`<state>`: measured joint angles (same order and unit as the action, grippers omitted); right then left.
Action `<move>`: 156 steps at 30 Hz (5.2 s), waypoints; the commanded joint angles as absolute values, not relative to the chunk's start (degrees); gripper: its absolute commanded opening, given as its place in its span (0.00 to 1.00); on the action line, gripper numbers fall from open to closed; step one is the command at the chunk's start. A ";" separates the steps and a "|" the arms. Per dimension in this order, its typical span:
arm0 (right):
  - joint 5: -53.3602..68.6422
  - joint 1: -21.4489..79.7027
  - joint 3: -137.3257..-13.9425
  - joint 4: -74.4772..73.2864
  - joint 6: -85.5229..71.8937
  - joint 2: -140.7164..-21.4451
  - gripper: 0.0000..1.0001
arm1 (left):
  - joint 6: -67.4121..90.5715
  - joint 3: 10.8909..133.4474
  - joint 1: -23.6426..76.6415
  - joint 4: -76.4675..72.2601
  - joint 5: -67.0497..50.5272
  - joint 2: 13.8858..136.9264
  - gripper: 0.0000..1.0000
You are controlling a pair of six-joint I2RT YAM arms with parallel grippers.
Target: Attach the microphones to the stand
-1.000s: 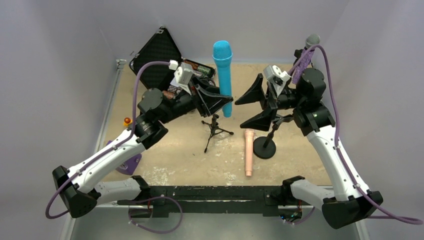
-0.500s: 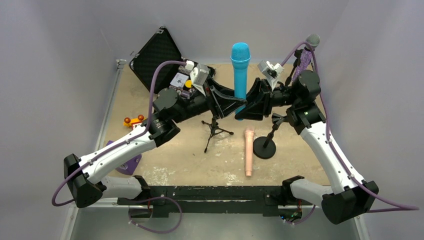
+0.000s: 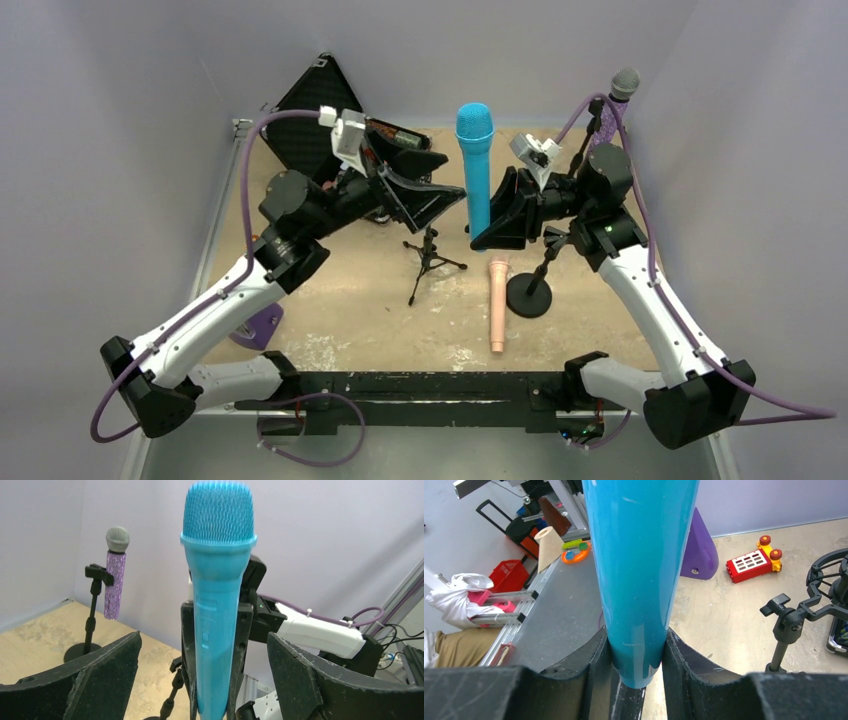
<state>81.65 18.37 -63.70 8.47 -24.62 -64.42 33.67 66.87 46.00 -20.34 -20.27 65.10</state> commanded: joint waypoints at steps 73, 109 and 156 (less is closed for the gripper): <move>72.61 15.62 -69.29 -26.02 14.52 -59.30 0.89 | 7.66 100.78 30.51 15.18 -10.81 80.16 0.00; 74.18 15.56 -68.26 -25.22 14.15 -58.91 0.89 | 7.42 74.89 28.69 0.93 -17.40 76.42 0.00; 70.79 15.52 -72.99 -42.58 34.91 -59.42 0.90 | 17.70 50.13 28.74 17.37 -7.64 30.46 0.99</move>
<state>72.49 15.68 -68.77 -36.99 28.05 -58.87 15.51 54.89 28.91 17.19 -3.55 33.89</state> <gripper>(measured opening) 0.896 0.993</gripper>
